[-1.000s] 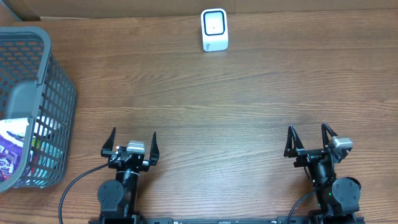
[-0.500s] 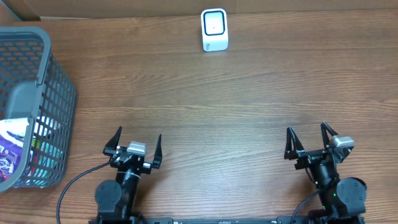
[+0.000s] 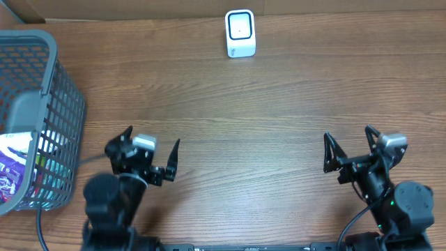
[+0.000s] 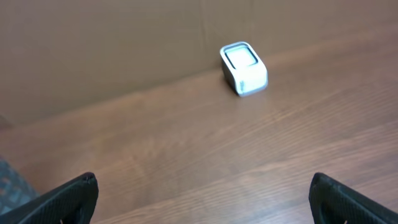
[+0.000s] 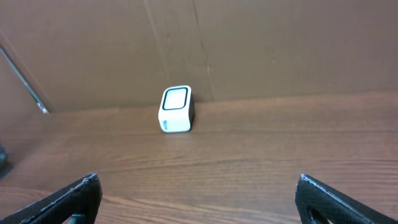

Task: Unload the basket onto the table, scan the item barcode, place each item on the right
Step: 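Reach the left gripper into the basket toward the purple package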

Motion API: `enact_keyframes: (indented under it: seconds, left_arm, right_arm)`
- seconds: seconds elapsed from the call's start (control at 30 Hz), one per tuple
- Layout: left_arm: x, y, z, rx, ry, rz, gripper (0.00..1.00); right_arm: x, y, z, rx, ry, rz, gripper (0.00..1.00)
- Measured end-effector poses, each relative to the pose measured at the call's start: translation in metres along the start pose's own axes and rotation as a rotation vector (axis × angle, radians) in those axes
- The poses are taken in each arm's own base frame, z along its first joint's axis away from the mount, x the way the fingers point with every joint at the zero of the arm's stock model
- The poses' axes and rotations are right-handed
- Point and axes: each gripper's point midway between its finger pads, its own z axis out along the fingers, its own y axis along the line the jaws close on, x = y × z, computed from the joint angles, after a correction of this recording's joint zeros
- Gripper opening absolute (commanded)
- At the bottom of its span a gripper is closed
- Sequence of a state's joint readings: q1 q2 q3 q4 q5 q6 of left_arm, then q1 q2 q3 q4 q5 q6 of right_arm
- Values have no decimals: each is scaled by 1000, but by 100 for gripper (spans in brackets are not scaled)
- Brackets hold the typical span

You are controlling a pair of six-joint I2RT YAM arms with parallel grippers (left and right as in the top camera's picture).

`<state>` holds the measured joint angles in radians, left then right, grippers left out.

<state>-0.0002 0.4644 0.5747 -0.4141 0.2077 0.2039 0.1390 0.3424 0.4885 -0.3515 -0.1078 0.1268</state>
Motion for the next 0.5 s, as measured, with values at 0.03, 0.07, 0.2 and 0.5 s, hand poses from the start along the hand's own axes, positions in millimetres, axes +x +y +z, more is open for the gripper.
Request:
enact_keyframes:
  seconds: [0.03, 0.07, 0.2, 0.5]
  left_arm:
    - [-5, 0, 2, 17, 40, -12, 100]
    - [-10, 0, 4, 33, 78, -22, 100]
    - [-36, -2, 13, 117, 239, -77, 100]
    - [-112, -4, 32, 280, 418, -165, 100]
  right_arm:
    - [-4, 1, 0, 3, 19, 2, 100]
    - [-7, 2, 1, 1, 37, 4, 100]
    - [-19, 6, 6, 9, 138, 17, 100]
    - [-38, 20, 36, -18, 421, 73, 100]
